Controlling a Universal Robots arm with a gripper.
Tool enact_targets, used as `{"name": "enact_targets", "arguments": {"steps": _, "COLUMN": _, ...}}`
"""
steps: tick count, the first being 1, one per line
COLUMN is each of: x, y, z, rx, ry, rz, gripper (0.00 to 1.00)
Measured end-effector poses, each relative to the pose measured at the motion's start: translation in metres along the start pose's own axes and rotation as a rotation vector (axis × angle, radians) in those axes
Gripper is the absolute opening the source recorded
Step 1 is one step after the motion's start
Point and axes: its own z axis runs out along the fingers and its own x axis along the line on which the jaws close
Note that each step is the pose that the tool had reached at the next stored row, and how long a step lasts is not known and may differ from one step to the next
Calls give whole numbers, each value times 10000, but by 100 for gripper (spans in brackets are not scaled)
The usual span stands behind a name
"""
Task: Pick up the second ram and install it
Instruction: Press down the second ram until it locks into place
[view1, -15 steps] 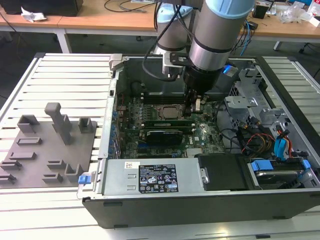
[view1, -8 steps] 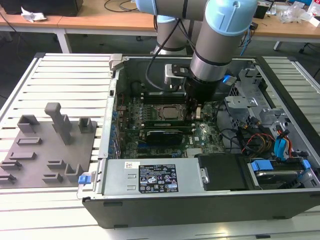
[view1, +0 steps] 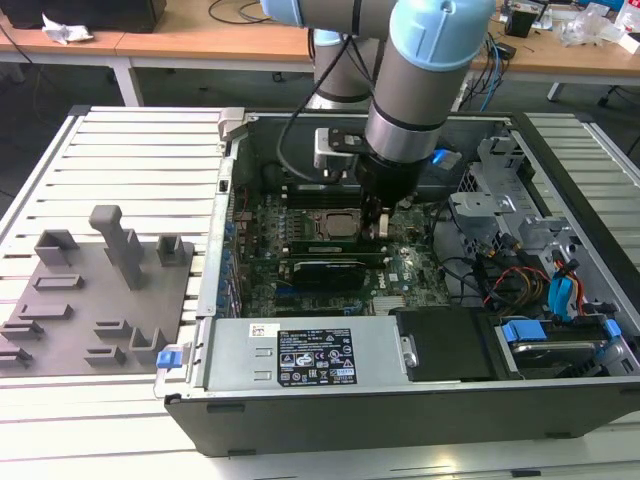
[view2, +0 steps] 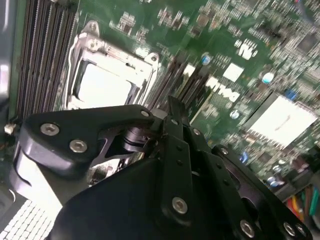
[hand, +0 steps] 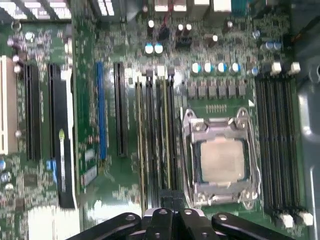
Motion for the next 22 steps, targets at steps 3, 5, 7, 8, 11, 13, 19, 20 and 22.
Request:
{"name": "enact_targets", "arguments": {"steps": 3, "x": 15, "y": 267, "z": 15, "rx": 77, "ry": -10, "rz": -7, "gripper": 11}}
{"name": "enact_targets", "arguments": {"steps": 5, "x": 22, "y": 373, "z": 20, "rx": 107, "ry": -9, "rz": -10, "gripper": 11}}
{"name": "enact_targets", "arguments": {"steps": 7, "x": 30, "y": 518, "z": 29, "rx": 151, "ry": -13, "rz": -14, "gripper": 11}}
{"name": "enact_targets", "arguments": {"steps": 8, "x": 33, "y": 565, "z": 32, "rx": 165, "ry": -12, "rz": -13, "gripper": 11}}
{"name": "enact_targets", "arguments": {"steps": 11, "x": 42, "y": 711, "z": 44, "rx": 208, "ry": -26, "rz": -17, "gripper": 11}}
{"name": "enact_targets", "arguments": {"steps": 13, "x": 44, "y": 723, "z": 57, "rx": 205, "ry": -61, "rz": -20, "gripper": 11}}
{"name": "enact_targets", "arguments": {"steps": 19, "x": 49, "y": 724, "z": 52, "rx": 202, "ry": -251, "rz": -26, "gripper": 11}}
{"name": "enact_targets", "arguments": {"steps": 20, "x": 47, "y": 727, "z": 1, "rx": 196, "ry": -269, "rz": -28, "gripper": 11}}
{"name": "enact_targets", "arguments": {"steps": 22, "x": 48, "y": 727, "z": 1, "rx": 196, "ry": -303, "rz": -29, "gripper": 11}}
